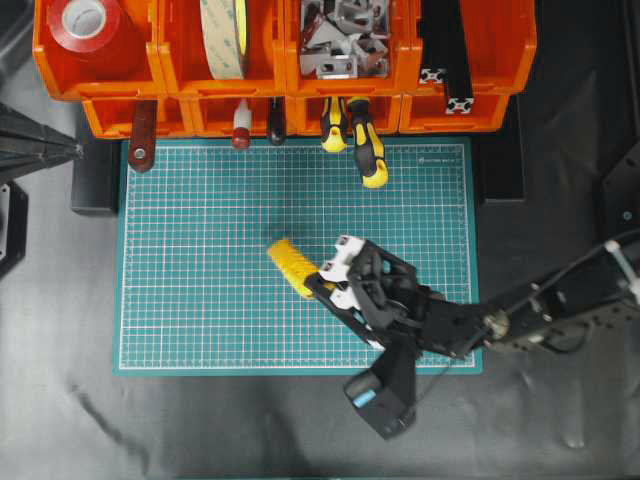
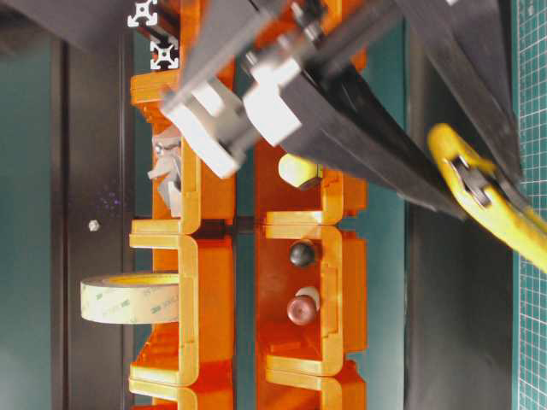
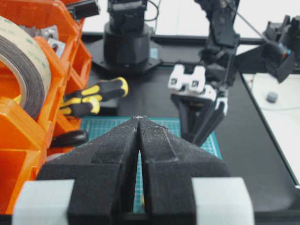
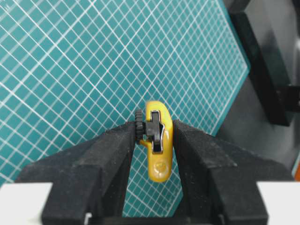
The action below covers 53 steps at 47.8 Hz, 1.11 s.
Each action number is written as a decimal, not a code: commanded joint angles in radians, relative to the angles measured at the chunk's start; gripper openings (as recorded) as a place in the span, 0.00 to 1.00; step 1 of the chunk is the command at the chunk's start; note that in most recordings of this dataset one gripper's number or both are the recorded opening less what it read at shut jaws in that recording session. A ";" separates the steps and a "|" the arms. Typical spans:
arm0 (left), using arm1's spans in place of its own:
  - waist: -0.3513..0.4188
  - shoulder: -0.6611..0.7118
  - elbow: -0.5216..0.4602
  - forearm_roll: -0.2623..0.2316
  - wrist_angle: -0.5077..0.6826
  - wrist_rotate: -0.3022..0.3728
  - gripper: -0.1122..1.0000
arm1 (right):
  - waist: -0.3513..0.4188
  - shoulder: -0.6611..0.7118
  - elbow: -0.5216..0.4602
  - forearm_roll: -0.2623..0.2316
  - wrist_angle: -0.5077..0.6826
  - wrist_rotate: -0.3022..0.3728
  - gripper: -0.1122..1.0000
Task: Pick cutter from container rack with right arm.
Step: 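Carry the cutter over the mat center with the right gripper, then lower the cutter onto the mat and open the right gripper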
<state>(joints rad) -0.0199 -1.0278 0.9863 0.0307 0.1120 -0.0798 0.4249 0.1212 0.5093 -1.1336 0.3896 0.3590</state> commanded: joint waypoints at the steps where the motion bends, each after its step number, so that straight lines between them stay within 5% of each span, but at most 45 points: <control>1: 0.002 0.008 -0.014 0.003 -0.005 -0.003 0.10 | -0.015 0.003 -0.037 -0.009 -0.021 -0.020 0.35; 21: 0.000 0.009 -0.012 0.003 -0.005 -0.003 0.10 | -0.044 0.040 -0.025 0.002 -0.028 -0.006 0.35; 47: -0.003 0.011 -0.009 0.003 0.002 -0.003 0.10 | -0.012 0.048 0.021 0.127 -0.103 -0.006 0.35; 53: -0.003 0.011 -0.006 0.003 0.011 -0.003 0.10 | -0.012 0.054 0.031 0.163 -0.118 -0.006 0.55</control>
<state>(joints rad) -0.0215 -1.0262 0.9879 0.0307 0.1227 -0.0798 0.4080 0.1856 0.5430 -0.9925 0.2915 0.3543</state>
